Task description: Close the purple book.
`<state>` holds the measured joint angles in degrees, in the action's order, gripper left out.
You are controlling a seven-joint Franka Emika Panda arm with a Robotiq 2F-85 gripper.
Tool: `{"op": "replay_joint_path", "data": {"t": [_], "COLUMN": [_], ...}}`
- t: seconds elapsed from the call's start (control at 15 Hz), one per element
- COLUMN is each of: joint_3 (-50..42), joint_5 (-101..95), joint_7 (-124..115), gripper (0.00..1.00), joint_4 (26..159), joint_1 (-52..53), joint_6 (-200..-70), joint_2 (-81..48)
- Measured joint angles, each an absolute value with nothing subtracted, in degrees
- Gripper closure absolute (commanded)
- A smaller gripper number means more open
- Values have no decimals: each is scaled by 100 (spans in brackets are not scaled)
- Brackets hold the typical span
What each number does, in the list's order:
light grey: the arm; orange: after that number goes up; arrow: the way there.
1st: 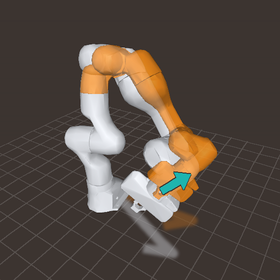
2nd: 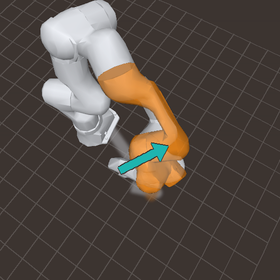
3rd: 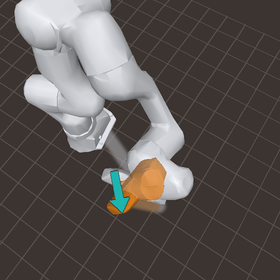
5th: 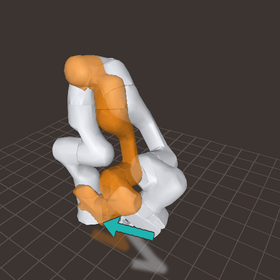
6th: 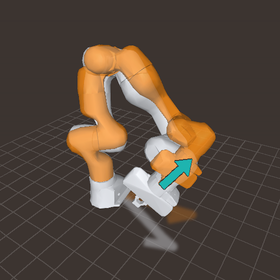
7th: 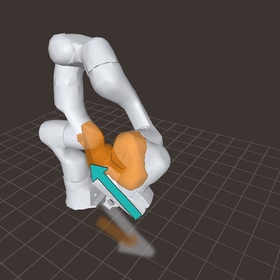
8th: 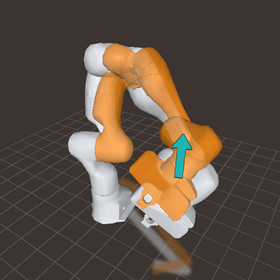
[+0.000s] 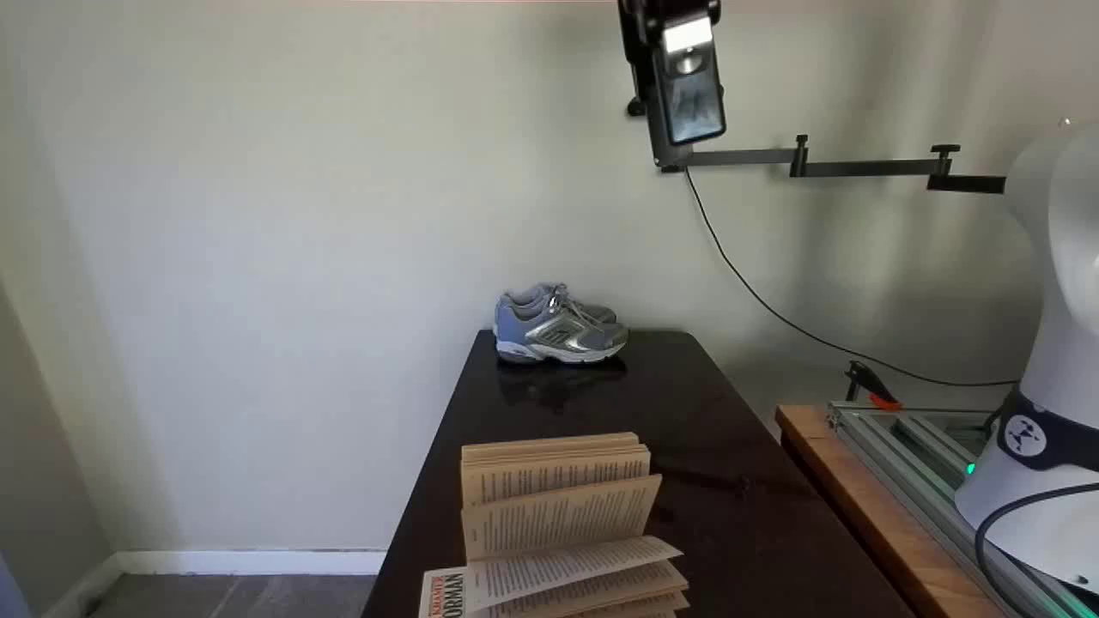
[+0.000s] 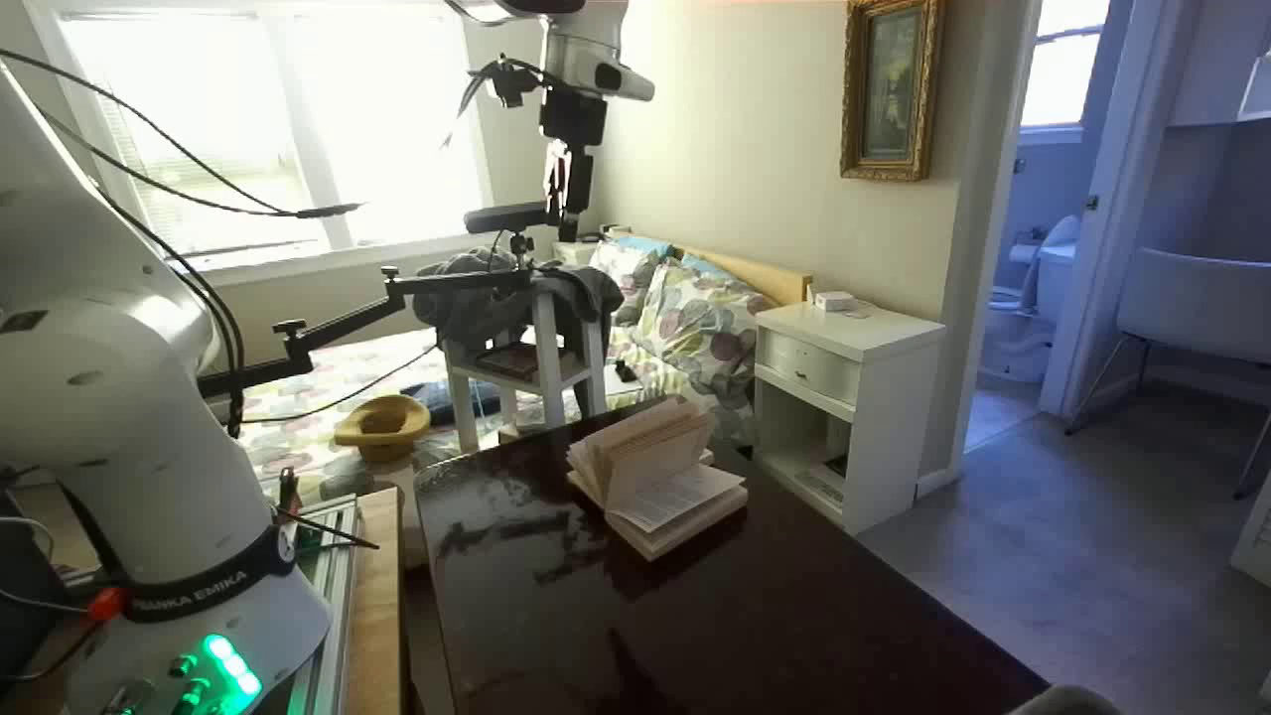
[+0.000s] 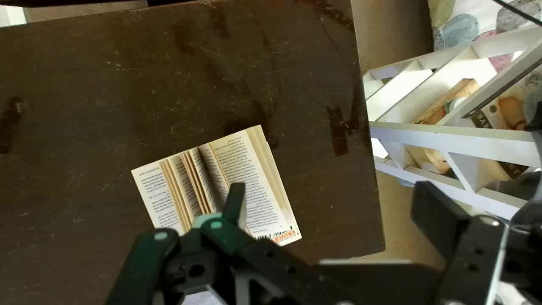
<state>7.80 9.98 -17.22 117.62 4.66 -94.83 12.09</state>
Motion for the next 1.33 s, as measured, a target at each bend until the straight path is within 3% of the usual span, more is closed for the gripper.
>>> {"op": "replay_joint_path", "data": {"t": [1.0,1.33], "joint_3": [764,720], "joint_5": [994,969], "joint_7": [-1676,-938], "gripper": [0,0], "joint_4": [11777,11995], "joint_1": [464,464], "joint_6": [-9549,-10523], "joint_2": [1086,1016]}}
